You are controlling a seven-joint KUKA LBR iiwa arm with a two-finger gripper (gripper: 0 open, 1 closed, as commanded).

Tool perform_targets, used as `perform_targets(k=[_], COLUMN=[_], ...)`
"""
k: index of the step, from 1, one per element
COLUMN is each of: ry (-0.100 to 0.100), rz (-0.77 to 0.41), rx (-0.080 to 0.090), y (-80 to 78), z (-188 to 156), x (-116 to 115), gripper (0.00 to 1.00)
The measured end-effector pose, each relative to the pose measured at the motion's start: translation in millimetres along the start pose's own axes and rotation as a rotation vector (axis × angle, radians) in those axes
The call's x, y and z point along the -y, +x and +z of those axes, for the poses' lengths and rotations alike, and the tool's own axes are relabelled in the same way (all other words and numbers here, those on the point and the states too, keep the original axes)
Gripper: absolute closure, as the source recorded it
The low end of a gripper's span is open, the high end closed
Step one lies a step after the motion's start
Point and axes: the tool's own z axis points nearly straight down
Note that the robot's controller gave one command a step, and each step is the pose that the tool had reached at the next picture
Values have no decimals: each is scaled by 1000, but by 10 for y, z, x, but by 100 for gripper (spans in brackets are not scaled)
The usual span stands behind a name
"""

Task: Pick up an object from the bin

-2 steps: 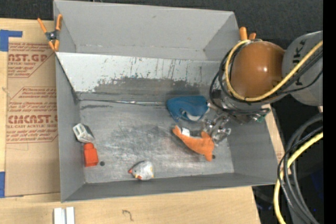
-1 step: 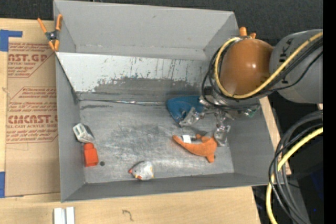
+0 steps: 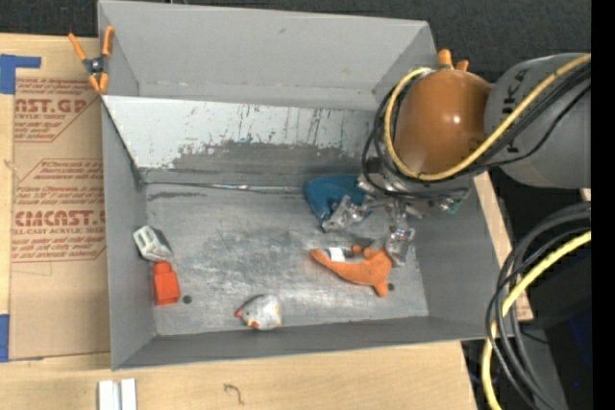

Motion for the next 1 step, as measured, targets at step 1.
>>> perform_targets(k=[1], ry=[0], rz=[-15], rx=[4], y=[-21], z=[20], x=[-24], gripper=[0])
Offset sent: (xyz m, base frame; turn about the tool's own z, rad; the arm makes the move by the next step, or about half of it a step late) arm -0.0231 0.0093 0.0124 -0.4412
